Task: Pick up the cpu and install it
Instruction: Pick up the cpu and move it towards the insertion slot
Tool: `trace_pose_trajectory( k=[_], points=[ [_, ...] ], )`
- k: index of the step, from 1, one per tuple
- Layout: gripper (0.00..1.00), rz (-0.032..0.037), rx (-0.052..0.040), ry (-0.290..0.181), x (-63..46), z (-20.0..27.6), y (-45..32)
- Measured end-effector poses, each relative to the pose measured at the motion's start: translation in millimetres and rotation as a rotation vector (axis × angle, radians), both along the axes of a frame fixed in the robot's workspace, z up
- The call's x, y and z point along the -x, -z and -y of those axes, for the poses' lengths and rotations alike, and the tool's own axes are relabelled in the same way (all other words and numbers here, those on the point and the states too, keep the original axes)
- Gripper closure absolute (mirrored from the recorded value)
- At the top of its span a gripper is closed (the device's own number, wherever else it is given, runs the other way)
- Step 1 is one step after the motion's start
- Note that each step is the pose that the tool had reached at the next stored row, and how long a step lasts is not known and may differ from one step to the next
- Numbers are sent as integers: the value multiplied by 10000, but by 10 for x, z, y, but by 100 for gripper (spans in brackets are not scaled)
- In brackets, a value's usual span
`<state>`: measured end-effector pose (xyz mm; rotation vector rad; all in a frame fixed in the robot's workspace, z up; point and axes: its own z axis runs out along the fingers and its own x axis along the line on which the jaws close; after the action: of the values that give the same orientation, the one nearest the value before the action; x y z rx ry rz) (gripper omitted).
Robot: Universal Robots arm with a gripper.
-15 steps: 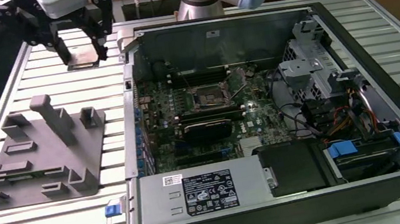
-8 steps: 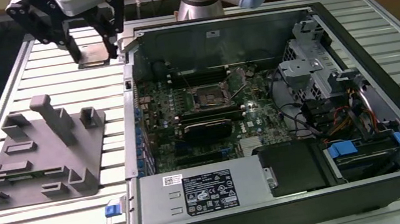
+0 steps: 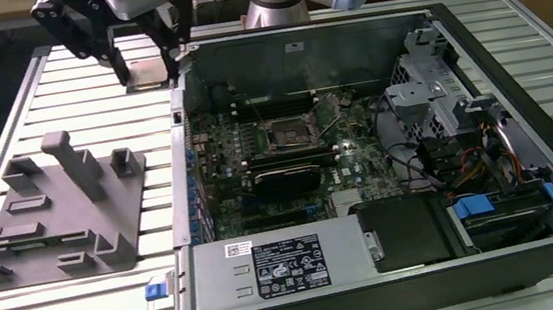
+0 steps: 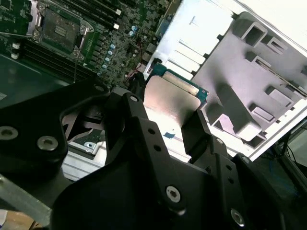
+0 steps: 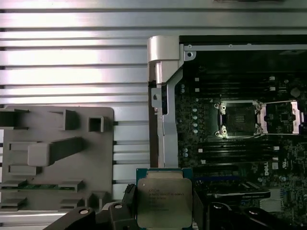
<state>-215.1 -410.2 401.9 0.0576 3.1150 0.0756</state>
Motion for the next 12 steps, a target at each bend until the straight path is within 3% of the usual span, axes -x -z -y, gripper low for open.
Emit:
trace_pose_trajectory(
  k=[5, 12],
  points=[
    [45, -3, 0, 1, -128, 0, 22],
    [45, -29, 0, -1, -390, 0, 95]
  ],
)
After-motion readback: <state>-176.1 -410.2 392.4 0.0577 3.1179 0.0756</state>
